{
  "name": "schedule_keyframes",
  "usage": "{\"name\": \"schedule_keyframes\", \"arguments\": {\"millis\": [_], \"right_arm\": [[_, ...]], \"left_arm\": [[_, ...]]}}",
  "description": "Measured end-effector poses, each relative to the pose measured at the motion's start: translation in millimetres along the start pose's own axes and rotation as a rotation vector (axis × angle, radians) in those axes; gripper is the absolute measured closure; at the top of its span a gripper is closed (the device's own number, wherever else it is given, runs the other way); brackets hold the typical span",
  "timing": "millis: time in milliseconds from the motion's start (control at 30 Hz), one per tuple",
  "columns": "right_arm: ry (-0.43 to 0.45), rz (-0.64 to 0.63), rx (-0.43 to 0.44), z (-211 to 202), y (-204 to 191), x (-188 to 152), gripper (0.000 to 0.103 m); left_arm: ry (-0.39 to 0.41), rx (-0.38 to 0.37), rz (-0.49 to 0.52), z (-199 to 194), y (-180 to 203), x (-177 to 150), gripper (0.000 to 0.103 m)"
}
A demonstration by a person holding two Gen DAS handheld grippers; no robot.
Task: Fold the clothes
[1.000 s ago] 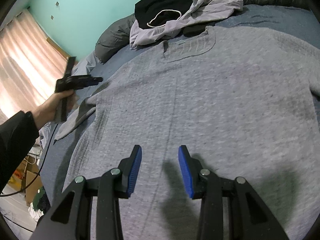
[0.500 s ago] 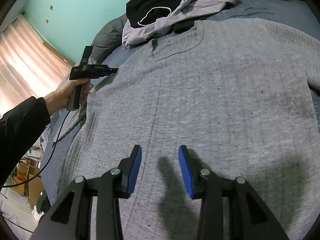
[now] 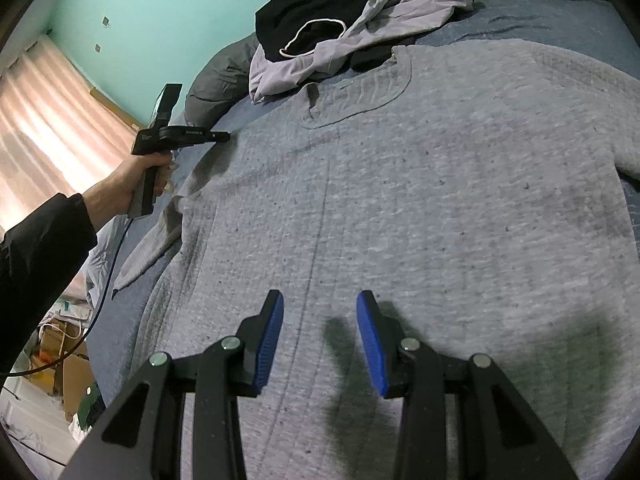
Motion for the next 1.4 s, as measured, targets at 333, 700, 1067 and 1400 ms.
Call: {"name": "schedule_keyframes", "arguments": {"millis": [333,700,1067,1400], "right_arm": [[0.005,0.007,-0.007,-2,3,1,0.065],[0.043,-0.001,-0.012,-10,-7,3,0.065],[0.060,-0.002,0.011,-14,-21,2,0.065],[0.060,0.014,0.005,-15,-13,5,0.065]], "left_arm": [[-0.050,0.082,-0.047,32,-17,11,0.097],[0.037,0.004,-0.136,-73,-52,-41,0.079],[0.008,0.028,-0.092,-94,-49,-150,0.079],[-0.015,0.050,-0.018,-61,-26,-155,0.079]]}}
Point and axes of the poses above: each gripper's, at about its wrist camera, not at the fingertips, and z roughly the way its jaws point, y to its right, x to its top, the point moved 6 cm from there along z, roughly the way its jaws point, and after that the axes turned 4 degrees about -z, right-handed, at the moved point
